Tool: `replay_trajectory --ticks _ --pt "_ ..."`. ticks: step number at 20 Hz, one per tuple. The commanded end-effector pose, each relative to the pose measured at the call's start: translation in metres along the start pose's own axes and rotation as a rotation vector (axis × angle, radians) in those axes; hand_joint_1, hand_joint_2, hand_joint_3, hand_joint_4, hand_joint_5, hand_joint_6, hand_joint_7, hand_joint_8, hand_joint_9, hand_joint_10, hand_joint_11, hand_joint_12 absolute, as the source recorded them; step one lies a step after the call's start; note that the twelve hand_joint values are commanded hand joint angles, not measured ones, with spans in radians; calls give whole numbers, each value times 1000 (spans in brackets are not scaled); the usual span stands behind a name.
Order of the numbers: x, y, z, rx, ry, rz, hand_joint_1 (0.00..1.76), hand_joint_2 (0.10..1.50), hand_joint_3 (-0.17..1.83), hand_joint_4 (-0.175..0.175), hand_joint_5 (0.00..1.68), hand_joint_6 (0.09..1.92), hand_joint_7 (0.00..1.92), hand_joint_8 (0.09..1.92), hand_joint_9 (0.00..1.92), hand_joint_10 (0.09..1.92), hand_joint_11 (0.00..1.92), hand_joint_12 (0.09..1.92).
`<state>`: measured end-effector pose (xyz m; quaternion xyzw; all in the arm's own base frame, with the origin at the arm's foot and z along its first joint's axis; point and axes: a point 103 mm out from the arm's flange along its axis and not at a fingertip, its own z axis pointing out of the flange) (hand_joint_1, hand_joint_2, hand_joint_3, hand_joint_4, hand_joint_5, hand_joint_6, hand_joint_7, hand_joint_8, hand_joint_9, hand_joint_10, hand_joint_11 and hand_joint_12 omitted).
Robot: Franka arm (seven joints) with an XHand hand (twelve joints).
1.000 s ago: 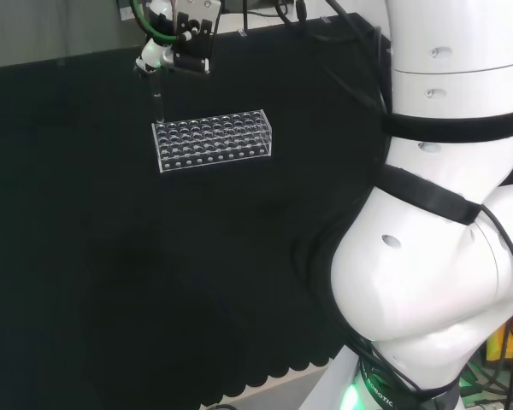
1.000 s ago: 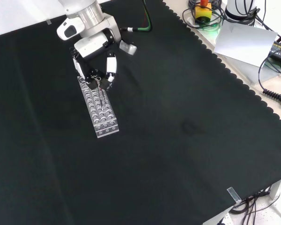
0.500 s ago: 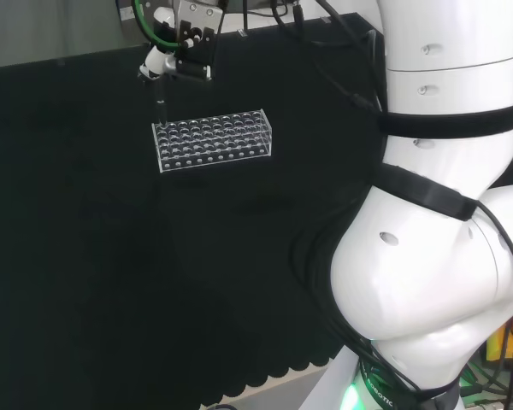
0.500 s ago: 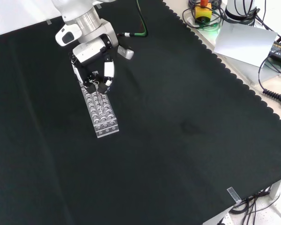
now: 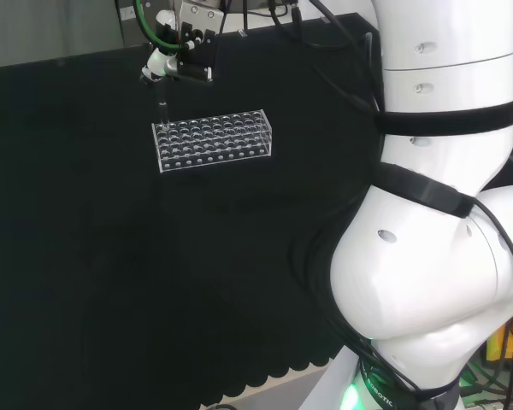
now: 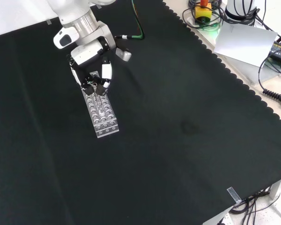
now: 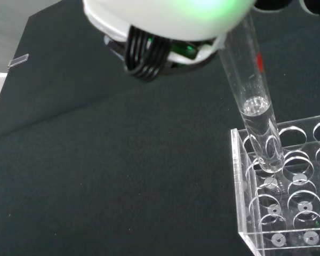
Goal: Put the test tube back in the rack.
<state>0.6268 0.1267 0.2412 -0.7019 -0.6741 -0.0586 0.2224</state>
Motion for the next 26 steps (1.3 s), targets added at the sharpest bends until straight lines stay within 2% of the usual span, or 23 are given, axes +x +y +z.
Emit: replay_trajectory --ticks 1,26 --pt "-1 3 2 5 -1 4 1235 615 628 -175 1480 251 1837 319 1752 207 1260 962" --pt "2 6 14 9 11 -18 1235 614 629 -175 1480 253 1836 319 1753 206 1259 964"
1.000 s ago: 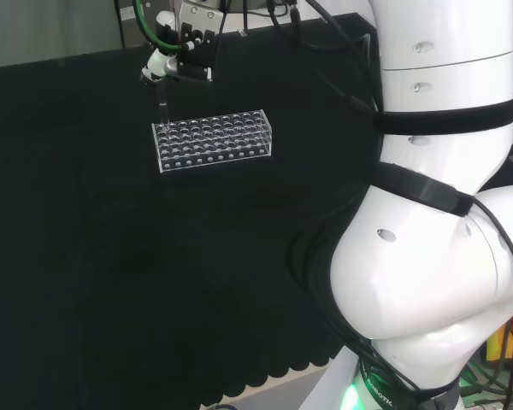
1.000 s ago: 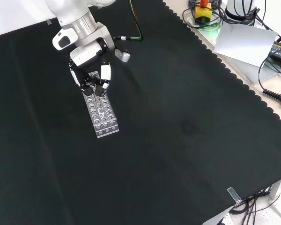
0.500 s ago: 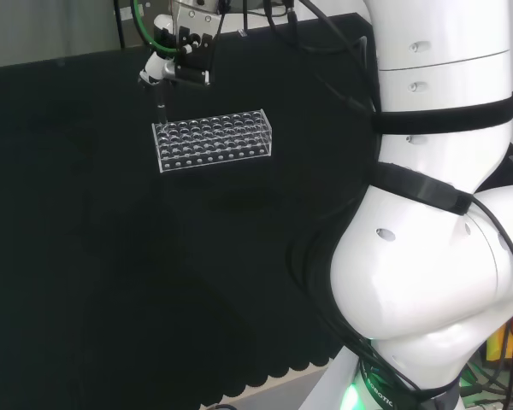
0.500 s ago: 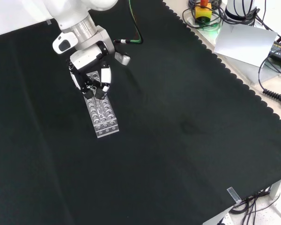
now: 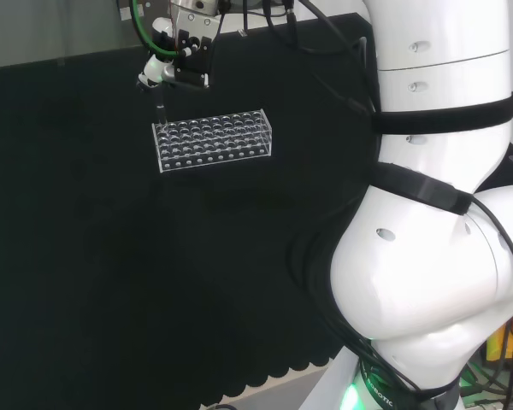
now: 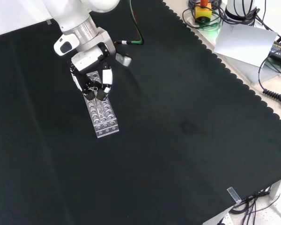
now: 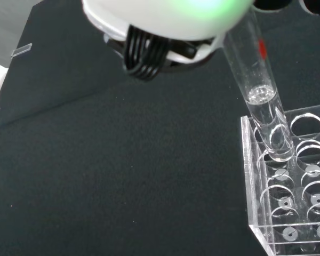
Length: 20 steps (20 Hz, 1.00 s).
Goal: Put the test tube back in the rack.
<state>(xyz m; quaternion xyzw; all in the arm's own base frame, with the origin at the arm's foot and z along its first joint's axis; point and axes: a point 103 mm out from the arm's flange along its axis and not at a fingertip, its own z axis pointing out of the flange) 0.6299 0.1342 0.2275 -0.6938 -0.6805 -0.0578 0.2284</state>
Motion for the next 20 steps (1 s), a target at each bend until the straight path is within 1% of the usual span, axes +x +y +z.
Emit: replay_trajectory --ticks 1,6,13,17,20 --pt "0 -1 0 -7 10 1 1235 614 630 -175 1480 253 1836 320 1753 206 1259 964" --pt "1 -1 -3 -11 18 9 1235 614 630 -175 1480 253 1836 320 1754 205 1259 964" --pt "3 -6 -6 -12 15 6 1235 614 631 -175 1480 253 1836 320 1754 205 1259 965" --pt "1 -14 -2 -3 48 28 1235 613 631 -175 1480 254 1836 320 1754 204 1258 965" --pt "1 -15 0 8 65 32 1235 613 631 -175 1480 254 1837 320 1757 205 1258 965"
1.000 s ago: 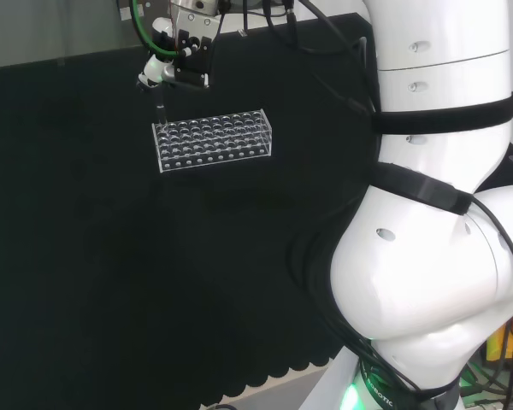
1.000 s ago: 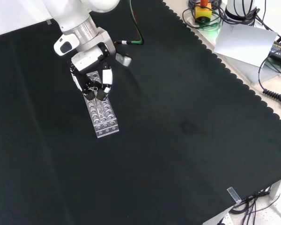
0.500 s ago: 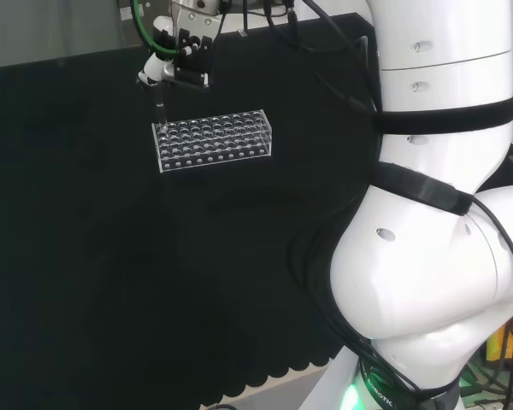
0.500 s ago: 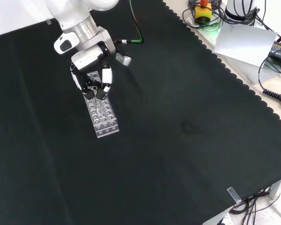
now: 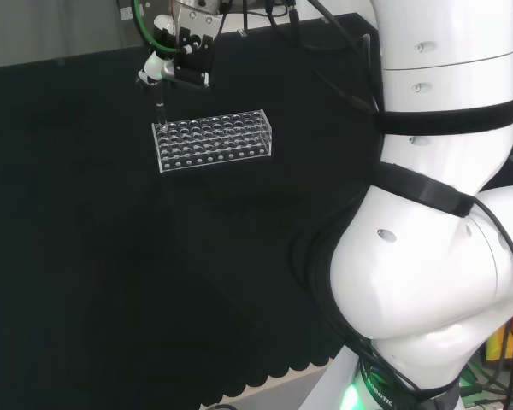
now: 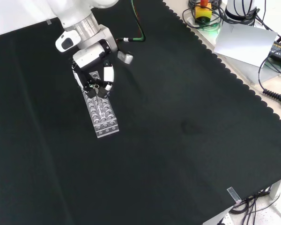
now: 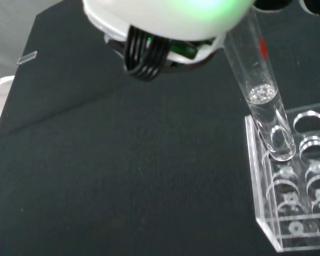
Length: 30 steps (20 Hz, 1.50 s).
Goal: Put the test tube back in the rack.
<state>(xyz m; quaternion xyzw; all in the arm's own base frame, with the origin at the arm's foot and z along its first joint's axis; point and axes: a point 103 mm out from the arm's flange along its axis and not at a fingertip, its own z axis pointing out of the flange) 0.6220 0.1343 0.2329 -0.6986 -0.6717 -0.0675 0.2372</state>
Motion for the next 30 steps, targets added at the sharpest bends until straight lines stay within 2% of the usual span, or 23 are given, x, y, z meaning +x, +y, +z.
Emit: replay_trajectory --ticks 1,9,18,30 --pt "0 -6 4 14 39 17 1235 613 632 -175 1480 254 1837 320 1757 205 1258 965" --pt "2 -7 7 12 51 17 1235 612 633 -175 1480 254 1837 321 1758 205 1258 966" --pt "5 1 -2 -10 41 11 1235 611 634 -175 1481 254 1837 321 1759 204 1257 967" --pt "0 0 1 1 34 15 1235 611 636 -175 1481 254 1837 321 1761 203 1256 969"
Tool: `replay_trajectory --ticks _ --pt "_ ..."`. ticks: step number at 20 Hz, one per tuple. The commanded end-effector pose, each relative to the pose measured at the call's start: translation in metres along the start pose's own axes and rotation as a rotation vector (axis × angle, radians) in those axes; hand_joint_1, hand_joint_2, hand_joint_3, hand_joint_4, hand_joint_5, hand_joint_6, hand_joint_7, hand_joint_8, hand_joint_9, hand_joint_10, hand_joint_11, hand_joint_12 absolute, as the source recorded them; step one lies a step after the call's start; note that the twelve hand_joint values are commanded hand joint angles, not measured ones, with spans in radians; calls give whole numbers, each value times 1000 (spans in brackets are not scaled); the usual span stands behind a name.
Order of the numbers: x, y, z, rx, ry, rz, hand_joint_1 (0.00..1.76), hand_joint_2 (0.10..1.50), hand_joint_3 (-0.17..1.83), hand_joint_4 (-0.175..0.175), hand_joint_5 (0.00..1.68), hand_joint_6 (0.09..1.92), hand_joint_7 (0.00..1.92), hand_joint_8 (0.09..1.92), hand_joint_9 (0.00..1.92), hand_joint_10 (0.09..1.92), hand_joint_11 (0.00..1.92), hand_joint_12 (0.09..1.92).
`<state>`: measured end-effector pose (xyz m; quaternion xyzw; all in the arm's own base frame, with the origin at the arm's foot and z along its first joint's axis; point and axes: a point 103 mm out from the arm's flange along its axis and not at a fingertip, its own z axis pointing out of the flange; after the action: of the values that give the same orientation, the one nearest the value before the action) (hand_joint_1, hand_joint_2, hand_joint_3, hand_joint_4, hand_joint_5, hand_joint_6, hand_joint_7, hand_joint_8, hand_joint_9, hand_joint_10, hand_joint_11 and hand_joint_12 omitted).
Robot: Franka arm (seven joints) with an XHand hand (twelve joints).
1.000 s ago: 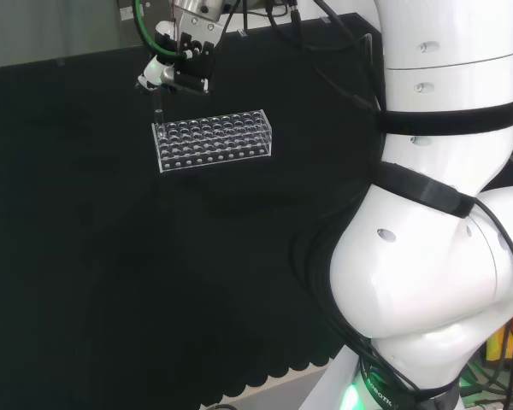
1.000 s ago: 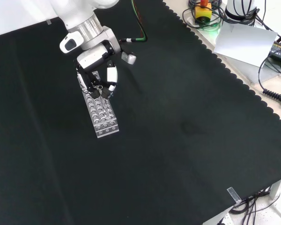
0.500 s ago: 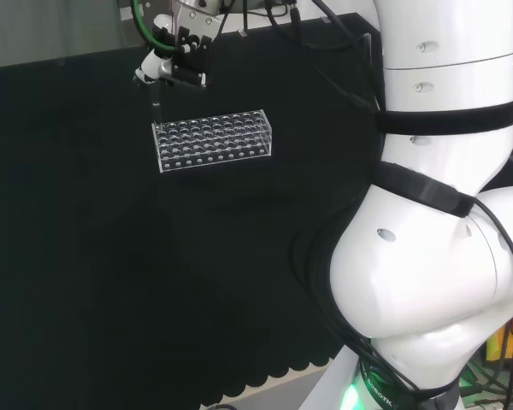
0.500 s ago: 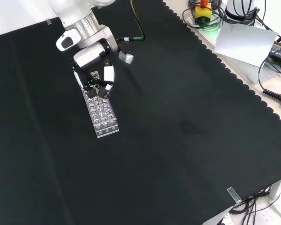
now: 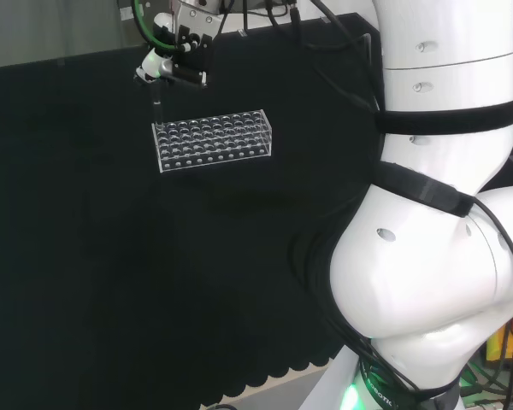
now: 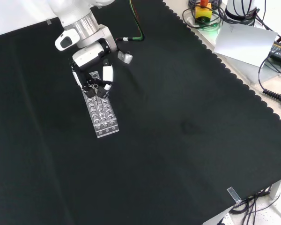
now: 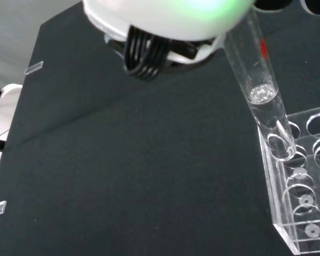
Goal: Put the test tube back in the rack.
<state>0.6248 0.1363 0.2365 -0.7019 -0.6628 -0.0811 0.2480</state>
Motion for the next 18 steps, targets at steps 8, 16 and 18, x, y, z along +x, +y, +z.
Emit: replay_trajectory --ticks 8,16,18 --pt "-6 -2 6 12 2 7 1235 610 637 -175 1481 254 1837 321 1761 202 1255 970" --pt "-8 -2 8 15 3 16 1235 610 637 -175 1481 254 1837 321 1761 201 1255 971" --pt "-8 -2 9 15 0 18 1235 610 637 -175 1481 254 1837 321 1761 201 1255 971"
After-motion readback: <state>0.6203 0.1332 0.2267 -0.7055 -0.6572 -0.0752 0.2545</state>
